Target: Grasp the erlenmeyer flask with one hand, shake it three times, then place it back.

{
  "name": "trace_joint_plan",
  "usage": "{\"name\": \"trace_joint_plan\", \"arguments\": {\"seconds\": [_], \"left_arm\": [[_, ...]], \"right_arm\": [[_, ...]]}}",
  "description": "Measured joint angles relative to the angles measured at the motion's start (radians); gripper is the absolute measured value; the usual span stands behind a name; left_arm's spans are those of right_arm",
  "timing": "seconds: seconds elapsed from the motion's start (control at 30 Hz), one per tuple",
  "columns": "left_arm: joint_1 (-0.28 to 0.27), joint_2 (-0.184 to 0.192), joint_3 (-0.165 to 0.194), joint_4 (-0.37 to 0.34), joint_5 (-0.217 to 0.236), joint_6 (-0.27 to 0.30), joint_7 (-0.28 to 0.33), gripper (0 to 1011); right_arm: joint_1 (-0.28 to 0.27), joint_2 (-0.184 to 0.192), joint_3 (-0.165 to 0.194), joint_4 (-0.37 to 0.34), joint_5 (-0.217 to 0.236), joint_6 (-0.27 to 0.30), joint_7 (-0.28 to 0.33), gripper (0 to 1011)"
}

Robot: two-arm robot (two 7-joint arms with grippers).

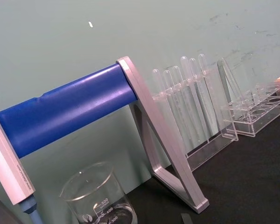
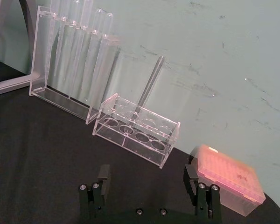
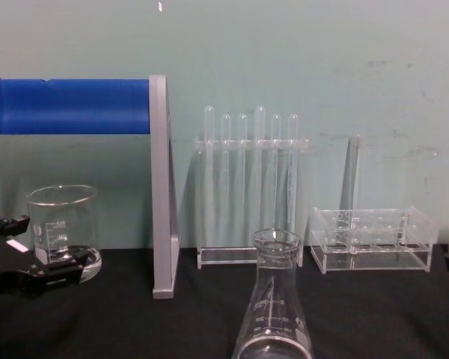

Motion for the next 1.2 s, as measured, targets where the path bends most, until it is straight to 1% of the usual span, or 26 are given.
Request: {"name": "trace_joint_plan", "arguments": {"seconds": [1.2], "left_arm": [[0.0,0.0,0.0,0.0,0.0,0.0,0.0,1001]], "right_arm": [[0.0,0.0,0.0,0.0,0.0,0.0,0.0,1002]]}}
